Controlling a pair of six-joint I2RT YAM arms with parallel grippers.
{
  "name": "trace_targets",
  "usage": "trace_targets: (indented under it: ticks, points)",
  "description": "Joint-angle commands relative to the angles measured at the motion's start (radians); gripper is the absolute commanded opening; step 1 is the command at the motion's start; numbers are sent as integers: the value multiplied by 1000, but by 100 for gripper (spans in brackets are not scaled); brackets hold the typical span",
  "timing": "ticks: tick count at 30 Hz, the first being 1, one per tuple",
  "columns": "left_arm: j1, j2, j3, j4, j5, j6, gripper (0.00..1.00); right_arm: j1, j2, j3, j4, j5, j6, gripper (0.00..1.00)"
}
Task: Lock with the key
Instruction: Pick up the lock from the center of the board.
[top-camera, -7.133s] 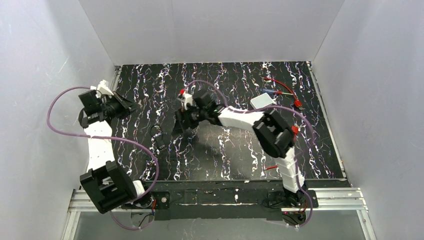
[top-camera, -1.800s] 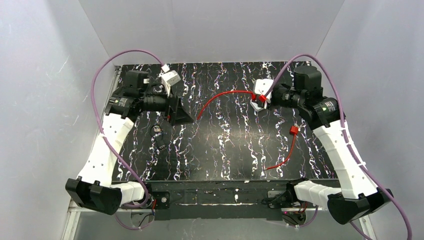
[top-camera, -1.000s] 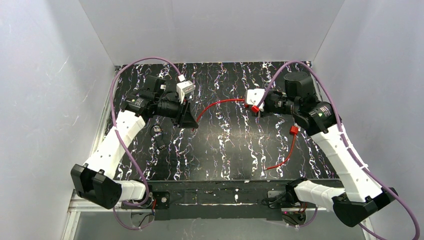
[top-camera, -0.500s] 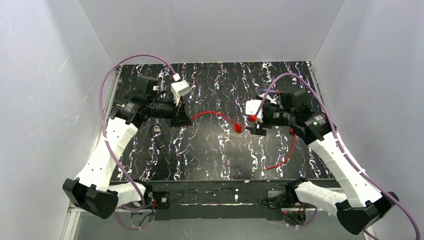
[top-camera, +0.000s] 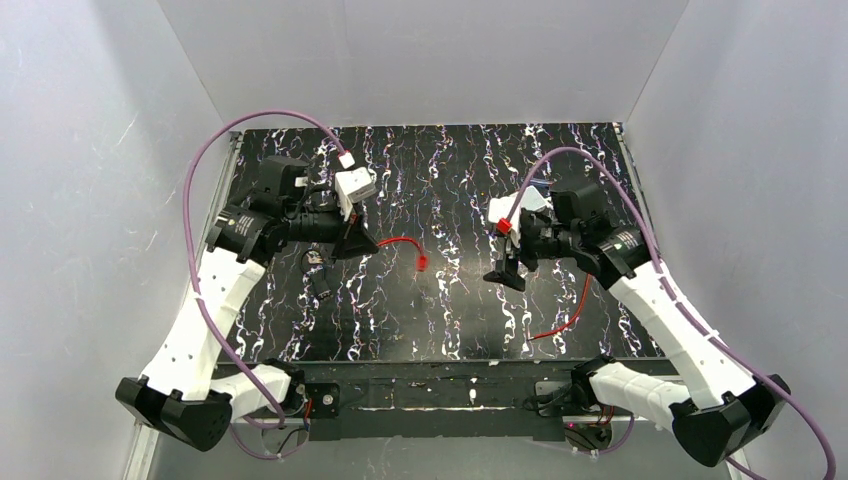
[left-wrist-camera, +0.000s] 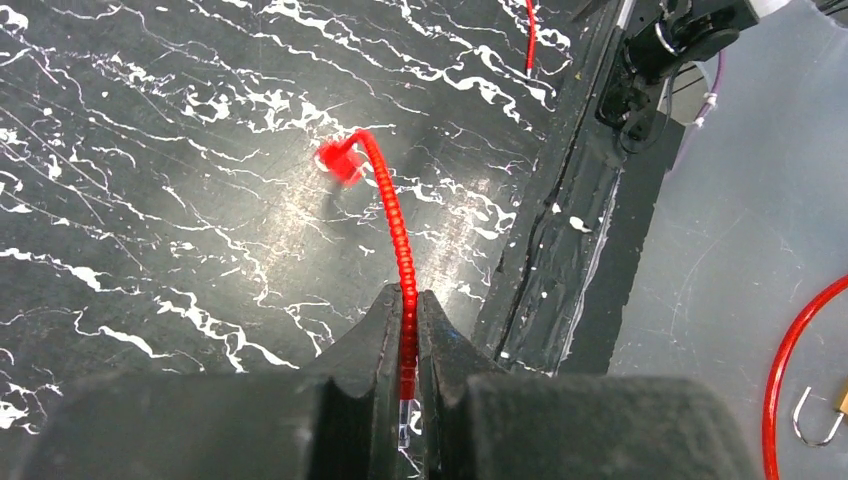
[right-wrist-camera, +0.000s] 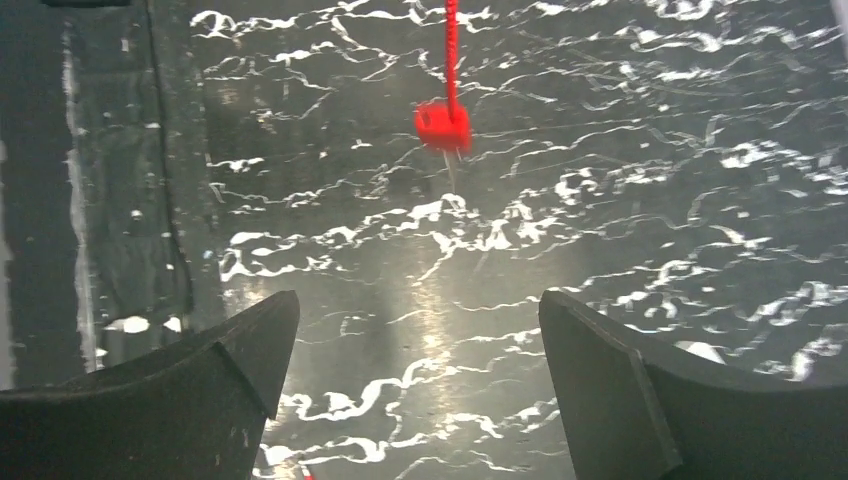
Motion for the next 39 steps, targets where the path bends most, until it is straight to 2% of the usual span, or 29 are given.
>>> trace_targets:
  ticks: [1,5,8,12,15,18,22,25,29,33,39]
  points:
    - [-4,-33,40,22,129,-48,0,4,-3,-67,79,-50,151,98]
    - [-4,-25,27,67,246,-119,0,-2,5,-139,114,-22,151,98]
    - [-3,-20,12,128,360,-178,0,-3,15,-182,138,-128,117,98]
    - [-4,-30,6,182,381,-216,0,-2,39,-184,162,-197,91,96]
    - [-4,-33,9,198,371,-232,0,-1,76,-159,147,-175,71,96]
    - [-4,-28,11,222,355,-265,0,-3,150,-115,247,-55,264,96]
    - [-3,-3,24,272,362,-325,0,-6,293,24,113,-187,163,94]
    - [-1,16,42,318,390,-386,0,-5,281,24,124,-311,71,93]
    - [10,16,46,365,412,-438,0,-2,238,-24,219,-426,84,90]
    - [33,9,31,441,449,-499,0,13,206,-65,348,-461,168,88]
    - [38,21,19,555,527,-596,0,22,206,-43,303,-438,71,89]
